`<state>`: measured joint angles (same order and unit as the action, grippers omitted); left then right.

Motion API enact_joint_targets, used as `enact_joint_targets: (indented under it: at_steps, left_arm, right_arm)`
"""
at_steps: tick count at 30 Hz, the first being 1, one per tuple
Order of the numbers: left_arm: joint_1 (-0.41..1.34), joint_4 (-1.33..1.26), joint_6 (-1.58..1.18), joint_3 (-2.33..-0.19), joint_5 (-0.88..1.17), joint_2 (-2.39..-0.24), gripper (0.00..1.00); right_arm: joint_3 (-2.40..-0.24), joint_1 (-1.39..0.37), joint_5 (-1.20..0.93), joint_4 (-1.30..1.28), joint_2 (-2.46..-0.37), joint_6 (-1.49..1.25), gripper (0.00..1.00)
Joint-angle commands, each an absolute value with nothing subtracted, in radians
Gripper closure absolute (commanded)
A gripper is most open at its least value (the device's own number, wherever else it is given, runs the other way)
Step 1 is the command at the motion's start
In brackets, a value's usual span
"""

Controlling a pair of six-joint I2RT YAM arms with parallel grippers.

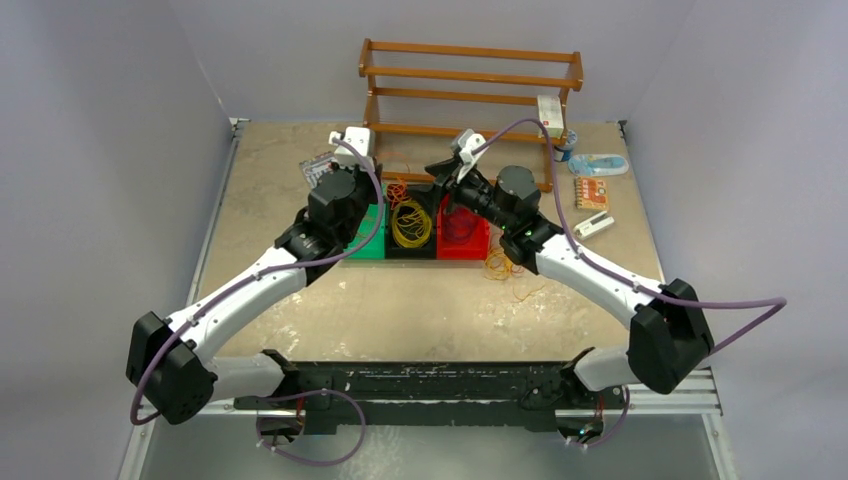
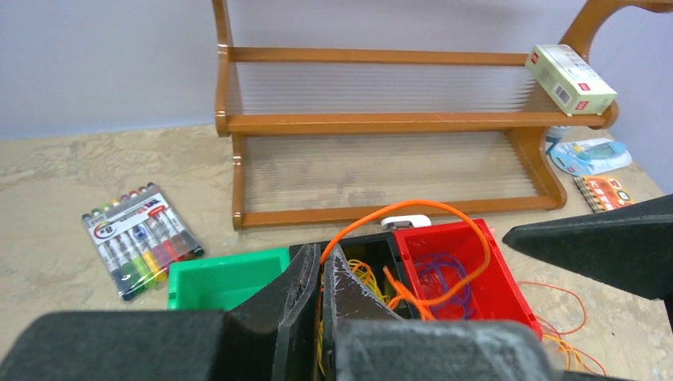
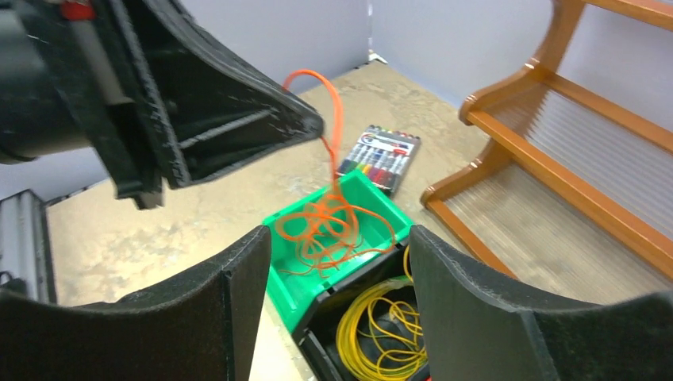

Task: Untangle the cables

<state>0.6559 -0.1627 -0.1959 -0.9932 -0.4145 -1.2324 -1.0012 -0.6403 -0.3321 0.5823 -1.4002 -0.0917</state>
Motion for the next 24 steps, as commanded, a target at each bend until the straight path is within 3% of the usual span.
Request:
enact_joint_targets:
  at_steps: [1,16,24]
  left_arm:
    - [0.654,-0.179,-0.207,-1.037,-0.483,-1.188,1.0]
    - [0.654,-0.167,-0.197,-1.052,-0.428,-1.185,1.0]
    - [0.654,-0.171,-0.213,-1.068,-0.347,-1.173,1.0]
  right_arm:
    - [-0.979,-0.639,-0.203,0.718,-1.35,-0.094,0.31]
    - [-1.08,-0.639,-0.314,0.847,-1.474,-0.197,0.27]
    - [-1.143,-0.639,-0.243,0.901,-1.595,-0.233,0.3]
